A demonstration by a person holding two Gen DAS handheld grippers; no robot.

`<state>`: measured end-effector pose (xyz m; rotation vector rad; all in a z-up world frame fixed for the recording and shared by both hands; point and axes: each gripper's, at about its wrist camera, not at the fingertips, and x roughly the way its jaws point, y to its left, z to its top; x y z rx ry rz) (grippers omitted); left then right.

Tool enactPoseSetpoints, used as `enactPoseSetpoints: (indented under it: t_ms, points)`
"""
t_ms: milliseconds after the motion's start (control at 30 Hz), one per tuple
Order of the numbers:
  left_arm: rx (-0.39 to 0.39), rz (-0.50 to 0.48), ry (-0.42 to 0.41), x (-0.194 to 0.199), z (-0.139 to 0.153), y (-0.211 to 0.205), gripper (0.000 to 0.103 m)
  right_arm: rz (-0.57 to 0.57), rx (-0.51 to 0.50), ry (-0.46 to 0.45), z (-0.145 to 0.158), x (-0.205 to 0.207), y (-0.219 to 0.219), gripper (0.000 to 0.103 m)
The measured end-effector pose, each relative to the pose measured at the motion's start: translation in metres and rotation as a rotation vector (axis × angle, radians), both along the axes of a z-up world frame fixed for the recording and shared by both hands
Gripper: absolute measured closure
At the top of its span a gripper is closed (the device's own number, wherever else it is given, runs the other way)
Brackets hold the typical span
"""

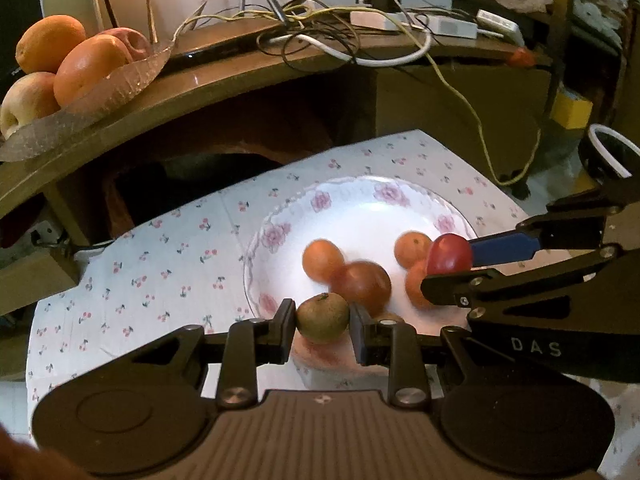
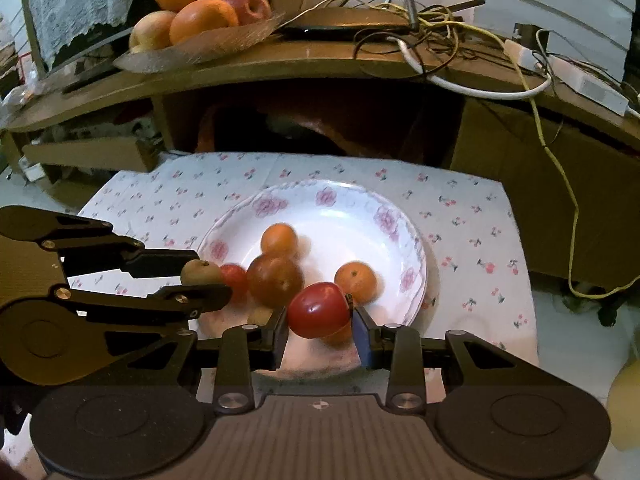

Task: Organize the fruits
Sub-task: 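Lift both held fruits and carry them over the white plate, then lower both fruits into the plate and open both grippers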

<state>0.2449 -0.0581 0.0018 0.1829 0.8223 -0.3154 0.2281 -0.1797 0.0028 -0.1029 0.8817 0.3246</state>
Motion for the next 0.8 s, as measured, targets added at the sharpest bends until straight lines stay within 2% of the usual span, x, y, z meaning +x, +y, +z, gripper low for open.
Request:
enactPoseSetpoints:
  t_ms: [433, 800]
  points:
    - [-0.031, 0.018, -0.008, 0.028, -0.003, -0.003, 0.069, -0.046, 0.013, -0.022, -0.005, 0.025, -0.006, 0.067]
    - [-0.058, 0.012, -0.009, 0.036, -0.004, -0.003, 0.068, -0.073, 0.012, -0.025, -0.012, 0.04, -0.006, 0.065]
